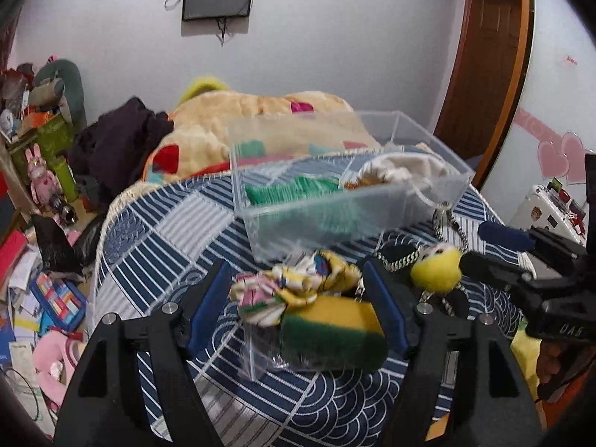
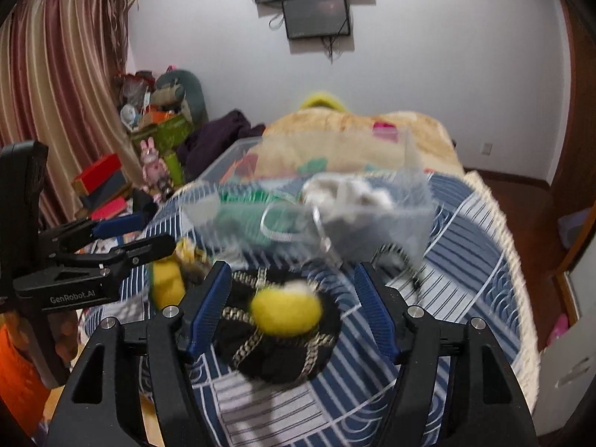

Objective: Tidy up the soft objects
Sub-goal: 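Grasp the patterned scarf with the left gripper while the right grasps the yellow felt ball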

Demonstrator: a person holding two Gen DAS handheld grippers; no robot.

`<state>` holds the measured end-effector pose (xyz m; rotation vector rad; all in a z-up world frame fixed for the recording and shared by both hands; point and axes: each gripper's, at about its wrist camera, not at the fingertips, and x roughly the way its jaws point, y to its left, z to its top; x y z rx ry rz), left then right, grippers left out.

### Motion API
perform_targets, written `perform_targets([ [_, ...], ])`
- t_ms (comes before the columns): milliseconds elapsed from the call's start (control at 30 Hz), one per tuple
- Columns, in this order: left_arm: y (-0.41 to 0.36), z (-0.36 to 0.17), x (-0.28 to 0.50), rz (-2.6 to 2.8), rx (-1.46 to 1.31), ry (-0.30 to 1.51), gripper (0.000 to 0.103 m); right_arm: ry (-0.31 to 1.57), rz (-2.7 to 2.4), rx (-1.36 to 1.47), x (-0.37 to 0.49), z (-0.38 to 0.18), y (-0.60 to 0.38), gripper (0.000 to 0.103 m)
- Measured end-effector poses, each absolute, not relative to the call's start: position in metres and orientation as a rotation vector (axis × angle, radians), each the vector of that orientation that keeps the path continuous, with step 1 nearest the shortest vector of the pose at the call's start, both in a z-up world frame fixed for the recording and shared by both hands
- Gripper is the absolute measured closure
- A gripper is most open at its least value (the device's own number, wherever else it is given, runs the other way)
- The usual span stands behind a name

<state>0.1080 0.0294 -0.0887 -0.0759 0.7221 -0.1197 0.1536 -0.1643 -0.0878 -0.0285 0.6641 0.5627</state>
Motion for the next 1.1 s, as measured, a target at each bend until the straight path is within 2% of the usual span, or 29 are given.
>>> perform_targets([
  [133, 0.034, -0.098, 0.111, -0.124, -0.104, 0.745, 0.03, 0.701, 0.574, -0.042, 0.153, -0.101, -0.161, 0.038],
  [200, 0.035, -0.101, 0.112, -0.129, -0.12, 0.749, 0.033, 0.714, 0.576, -0.04, 0.155, -0.104, -0.16, 0.044],
  [333, 0.04, -0.103, 0.116, -0.142, -0.156, 0.759, 0.052, 0.736, 0.589, -0.045, 0.154, -0.109, -0.157, 0.064],
  [400, 0.042, -0.103, 0.116, -0.153, -0.166, 0.754, 0.055, 0.727, 0.59, -0.041, 0.153, -0.109, -0.159, 0.066],
  [433, 0.041, -0.103, 0.116, -0.158, -0.164, 0.754, 0.063, 0.727, 0.593, -0.033, 0.153, -0.108, -0.161, 0.068],
  [500, 0.039, -0.104, 0.118, -0.163, -0.154, 0.763, 0.072, 0.722, 0.594, -0.022, 0.152, -0.108, -0.164, 0.069],
  [600, 0.039, -0.103, 0.116, -0.165, -0.148, 0.758, 0.08, 0.706, 0.595, -0.013, 0.148, -0.104, -0.167, 0.07],
  [833, 0.041, -0.089, 0.108, -0.151, -0.132, 0.719, 0.087, 0.644, 0.588, -0.018, 0.14, -0.088, -0.175, 0.07],
  [1100, 0.051, -0.054, 0.098, -0.149, -0.168, 0.612, 0.088, 0.56, 0.59, 0.002, 0.138, -0.061, -0.177, 0.07],
])
